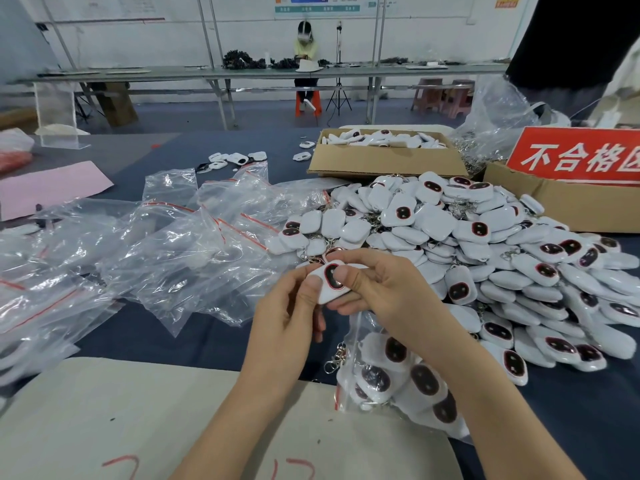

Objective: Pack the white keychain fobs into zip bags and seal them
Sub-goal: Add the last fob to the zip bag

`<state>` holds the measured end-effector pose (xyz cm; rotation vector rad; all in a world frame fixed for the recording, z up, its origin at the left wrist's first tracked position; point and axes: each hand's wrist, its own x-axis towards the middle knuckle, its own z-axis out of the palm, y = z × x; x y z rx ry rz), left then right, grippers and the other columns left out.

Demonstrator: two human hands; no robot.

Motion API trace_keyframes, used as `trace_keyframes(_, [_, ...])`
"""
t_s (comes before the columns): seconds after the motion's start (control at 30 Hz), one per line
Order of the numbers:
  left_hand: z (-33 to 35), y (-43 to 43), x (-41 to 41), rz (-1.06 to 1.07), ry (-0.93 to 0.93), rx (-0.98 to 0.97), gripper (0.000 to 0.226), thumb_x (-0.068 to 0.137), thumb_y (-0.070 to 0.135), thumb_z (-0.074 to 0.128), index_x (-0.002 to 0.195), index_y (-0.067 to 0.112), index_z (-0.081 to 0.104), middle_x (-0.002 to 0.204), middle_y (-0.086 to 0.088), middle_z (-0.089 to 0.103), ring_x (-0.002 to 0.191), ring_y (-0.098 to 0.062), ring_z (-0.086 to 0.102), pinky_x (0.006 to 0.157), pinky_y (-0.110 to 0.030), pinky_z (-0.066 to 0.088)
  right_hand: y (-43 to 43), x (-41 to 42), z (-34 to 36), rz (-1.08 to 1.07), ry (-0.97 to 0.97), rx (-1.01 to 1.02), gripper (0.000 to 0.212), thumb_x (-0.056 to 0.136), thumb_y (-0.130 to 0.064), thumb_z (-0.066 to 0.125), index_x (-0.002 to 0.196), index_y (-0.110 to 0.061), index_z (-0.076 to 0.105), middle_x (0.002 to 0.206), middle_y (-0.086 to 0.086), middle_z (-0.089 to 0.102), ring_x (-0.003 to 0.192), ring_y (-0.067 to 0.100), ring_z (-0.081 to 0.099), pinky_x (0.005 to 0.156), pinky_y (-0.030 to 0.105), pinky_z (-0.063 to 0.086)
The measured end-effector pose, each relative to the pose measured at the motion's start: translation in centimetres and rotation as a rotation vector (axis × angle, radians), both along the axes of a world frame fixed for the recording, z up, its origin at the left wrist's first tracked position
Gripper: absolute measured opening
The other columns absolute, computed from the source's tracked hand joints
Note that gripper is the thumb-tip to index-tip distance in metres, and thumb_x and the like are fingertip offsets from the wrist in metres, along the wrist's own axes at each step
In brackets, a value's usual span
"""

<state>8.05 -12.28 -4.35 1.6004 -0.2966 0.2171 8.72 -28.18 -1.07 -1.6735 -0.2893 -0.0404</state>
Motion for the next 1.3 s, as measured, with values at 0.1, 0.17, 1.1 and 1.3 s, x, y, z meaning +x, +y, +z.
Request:
trace_keyframes(0.1, [0.0,0.0,0.1,-0.018,0.037,0.002,0.024,0.105,0.026,0.048,0.115,0.021,0.069,0.055,0.000,0.056,0.052,-0.011,0.052,0.056,-0.020,0.047,-0.2,0.3,-0.3,0.012,-0.017,-0.056,0.011,0.094,-0.028,0.063,0.105,-0.029,0.067,0.084,-0.004,0.078,0.075,0.015,0.076,0.067,0.020,0.059])
trace_keyframes(0.17, [-0.2,0.3,0.3,-0.010,0.044,0.050,0.025,0.106,0.028,0.046,0.115,0.026,0.069,0.054,0.003,0.054,0.051,-0.010,0.050,0.055,-0.020,0.045,-0.7,0.3,-0.4,0.003,-0.027,-0.111,0.020,0.088,-0.043,0.062,0.107,-0.036,0.065,0.087,-0.007,0.078,0.079,0.013,0.075,0.071,0.021,0.059])
trace_keyframes(1.1, [1.6,-2.4,-5.5,-0.214,0.022,0.244,0.036,0.100,0.047,0.052,0.085,0.021,0.073,0.079,0.010,0.070,0.077,-0.010,0.064,0.075,-0.039,0.052,-4.9,-3.0,3.1,-0.062,0.074,-0.538,0.027,0.097,-0.036,0.060,0.080,-0.023,0.075,0.075,-0.004,0.071,0.071,0.014,0.063,0.079,0.036,0.052])
trace_keyframes(1.3, [3.3,-1.3,-8.8,0.308,-0.285,0.082,0.019,0.098,0.041,0.059,0.116,0.041,0.066,0.122,0.019,0.065,0.116,-0.003,0.061,0.086,-0.005,0.044,-4.6,-6.4,5.7,-0.327,-0.176,-0.186,0.020,0.097,-0.030,0.061,0.081,-0.033,0.073,0.076,-0.017,0.074,0.072,-0.006,0.066,0.065,0.008,0.046])
